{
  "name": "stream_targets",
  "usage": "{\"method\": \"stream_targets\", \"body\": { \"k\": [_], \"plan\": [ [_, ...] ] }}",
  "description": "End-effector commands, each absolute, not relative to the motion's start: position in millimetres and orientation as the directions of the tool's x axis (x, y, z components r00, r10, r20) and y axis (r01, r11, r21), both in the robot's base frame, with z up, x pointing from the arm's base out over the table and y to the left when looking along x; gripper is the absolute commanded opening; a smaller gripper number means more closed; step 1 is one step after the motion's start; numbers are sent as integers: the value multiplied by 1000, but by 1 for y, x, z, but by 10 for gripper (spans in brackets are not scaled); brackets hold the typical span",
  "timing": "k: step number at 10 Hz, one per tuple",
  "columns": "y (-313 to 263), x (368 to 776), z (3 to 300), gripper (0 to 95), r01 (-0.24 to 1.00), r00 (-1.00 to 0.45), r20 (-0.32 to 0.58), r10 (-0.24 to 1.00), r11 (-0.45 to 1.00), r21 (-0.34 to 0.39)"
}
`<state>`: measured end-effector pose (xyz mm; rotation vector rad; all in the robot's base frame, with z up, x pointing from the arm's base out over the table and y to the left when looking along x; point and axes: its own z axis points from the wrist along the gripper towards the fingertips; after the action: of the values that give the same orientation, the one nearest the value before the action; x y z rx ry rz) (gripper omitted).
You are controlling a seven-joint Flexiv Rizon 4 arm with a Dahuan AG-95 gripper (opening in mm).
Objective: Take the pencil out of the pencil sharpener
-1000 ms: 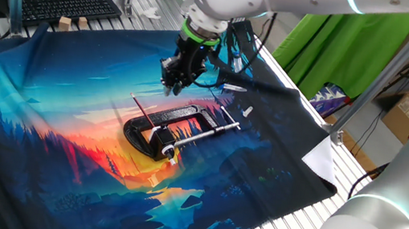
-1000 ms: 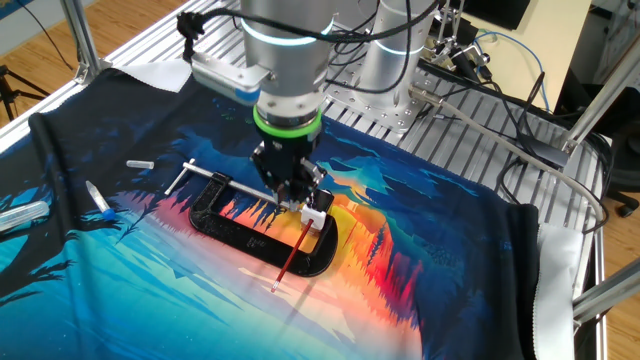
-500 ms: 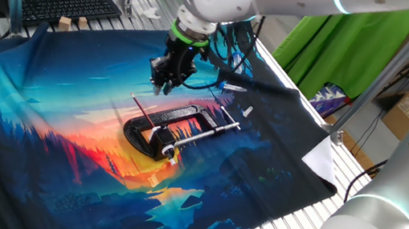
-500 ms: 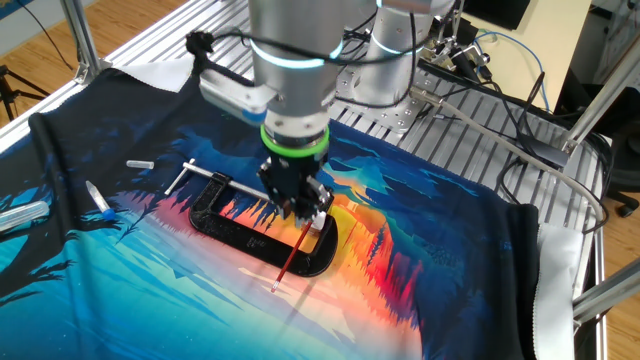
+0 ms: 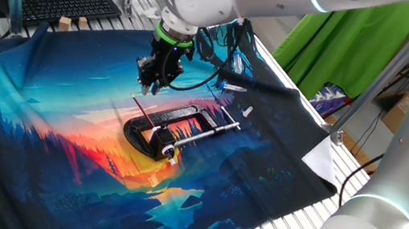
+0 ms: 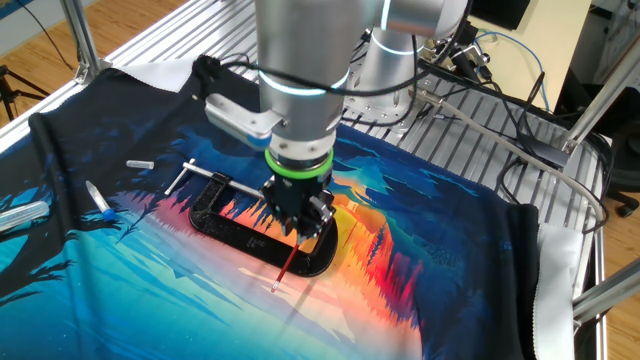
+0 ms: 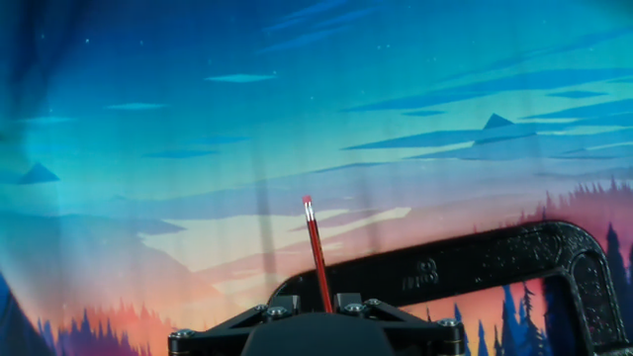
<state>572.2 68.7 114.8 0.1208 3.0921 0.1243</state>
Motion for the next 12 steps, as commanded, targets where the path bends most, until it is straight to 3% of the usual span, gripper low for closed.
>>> {"method": "stream_targets", "body": {
  "k": [1,5,12],
  "plan": [
    [68,575,106,190,76,-996,-42,80,994,84],
    [67,580,85,190,73,-996,-51,78,994,82],
    [67,579,83,190,72,-996,-48,77,994,84]
  ]
}}
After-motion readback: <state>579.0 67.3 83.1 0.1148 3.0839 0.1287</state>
